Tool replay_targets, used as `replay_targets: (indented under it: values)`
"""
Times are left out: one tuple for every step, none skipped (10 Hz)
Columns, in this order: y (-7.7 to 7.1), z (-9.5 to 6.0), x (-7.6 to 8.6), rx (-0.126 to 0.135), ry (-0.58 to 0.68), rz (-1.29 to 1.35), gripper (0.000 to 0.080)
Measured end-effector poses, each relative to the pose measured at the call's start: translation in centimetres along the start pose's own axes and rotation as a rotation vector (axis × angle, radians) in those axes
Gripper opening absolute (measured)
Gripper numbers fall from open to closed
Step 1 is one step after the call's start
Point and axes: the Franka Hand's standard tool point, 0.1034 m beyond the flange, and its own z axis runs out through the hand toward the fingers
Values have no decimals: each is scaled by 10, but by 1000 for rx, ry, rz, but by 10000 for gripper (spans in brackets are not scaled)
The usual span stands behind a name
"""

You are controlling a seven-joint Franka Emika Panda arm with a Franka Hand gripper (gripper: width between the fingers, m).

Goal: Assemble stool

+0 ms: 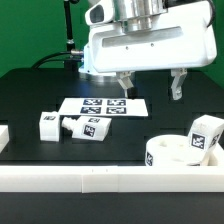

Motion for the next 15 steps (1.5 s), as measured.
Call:
replay_targets:
  values:
    - [1, 0, 1, -1, 0, -108, 649]
    - [6, 3, 1, -27, 1, -295, 649]
    - [8, 5, 3, -59, 11, -502, 649]
    - [9, 6, 2, -89, 10, -660, 649]
    - [17, 3, 9, -92, 5, -856, 649]
    - [22, 3, 14, -102, 2, -932, 649]
    - [23, 3, 14, -112, -5, -1040, 649]
    - [23, 3, 15, -117, -11, -1141, 649]
    - [25, 3, 15, -123, -17, -1233, 649]
    - [29, 3, 20, -138, -10, -1398, 649]
    - [40, 5, 23, -158, 9, -1533, 649]
    - [54, 8, 21, -169, -10, -1616, 649]
    - [66, 11, 20, -195, -10, -1750, 649]
    - [78, 15, 14, -204, -27, -1820, 649]
    - [85, 18, 11, -208, -53, -1891, 649]
